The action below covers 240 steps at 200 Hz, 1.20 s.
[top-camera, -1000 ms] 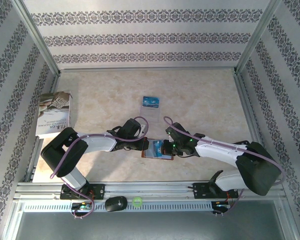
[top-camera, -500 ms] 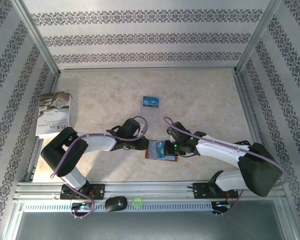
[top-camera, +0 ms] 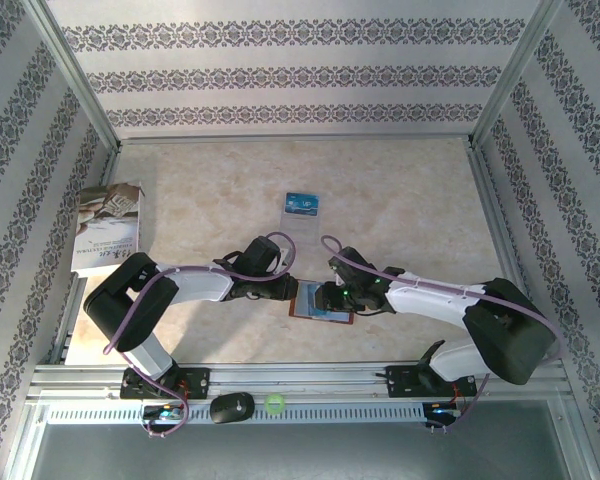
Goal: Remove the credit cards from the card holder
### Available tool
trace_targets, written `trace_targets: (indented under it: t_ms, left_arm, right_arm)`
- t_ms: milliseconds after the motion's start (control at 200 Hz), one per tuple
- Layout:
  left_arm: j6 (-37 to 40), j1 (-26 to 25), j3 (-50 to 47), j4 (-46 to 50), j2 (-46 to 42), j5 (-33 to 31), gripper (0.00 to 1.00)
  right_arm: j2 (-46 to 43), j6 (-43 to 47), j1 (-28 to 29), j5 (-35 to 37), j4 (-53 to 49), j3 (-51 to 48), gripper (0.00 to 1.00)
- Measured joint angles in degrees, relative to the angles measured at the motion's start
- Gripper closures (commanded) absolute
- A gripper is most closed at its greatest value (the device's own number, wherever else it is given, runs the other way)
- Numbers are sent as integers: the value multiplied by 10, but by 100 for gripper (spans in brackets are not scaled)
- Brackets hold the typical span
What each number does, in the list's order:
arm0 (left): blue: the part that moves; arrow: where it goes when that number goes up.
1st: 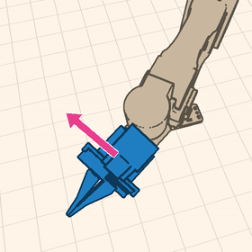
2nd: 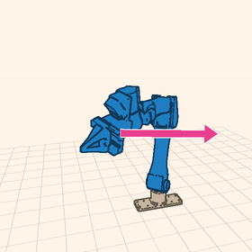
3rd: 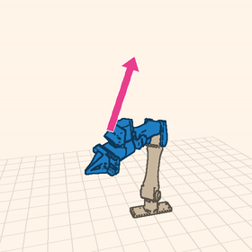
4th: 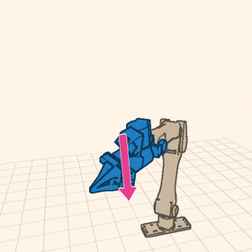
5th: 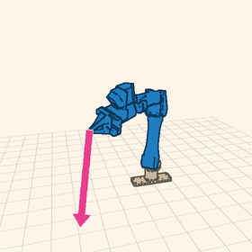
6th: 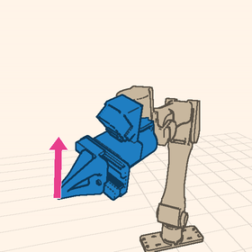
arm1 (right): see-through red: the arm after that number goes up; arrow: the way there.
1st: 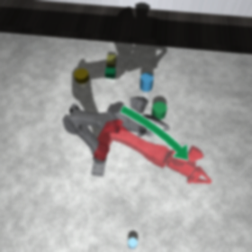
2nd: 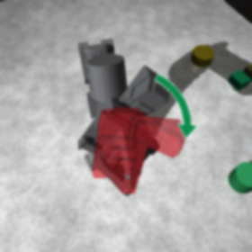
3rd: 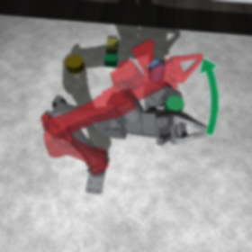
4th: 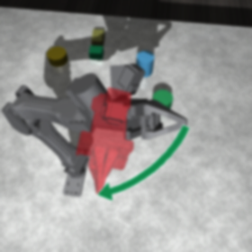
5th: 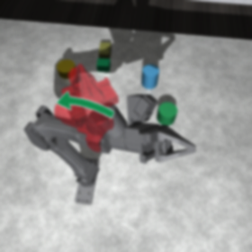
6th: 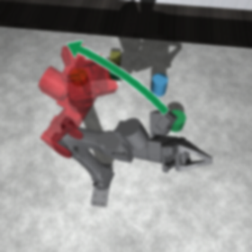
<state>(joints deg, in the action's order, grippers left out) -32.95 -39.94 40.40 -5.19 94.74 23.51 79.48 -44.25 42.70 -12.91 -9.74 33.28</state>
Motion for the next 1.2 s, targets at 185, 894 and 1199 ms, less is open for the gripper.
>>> trace_targets:
  t_ms: [185,894,1199]
  left_arm:
    - [2,3,0,1,1,0,81]
    - [4,3,0,0,3,0,82]
    - [4,7,0,-1,4,7,82]
  right_arm:
    - [18,-24,-25,-7,56,-5,62]
    - [-4,-205,-59,38,344,-139,58]
    - [20,-214,-65,33,366,-141,83]
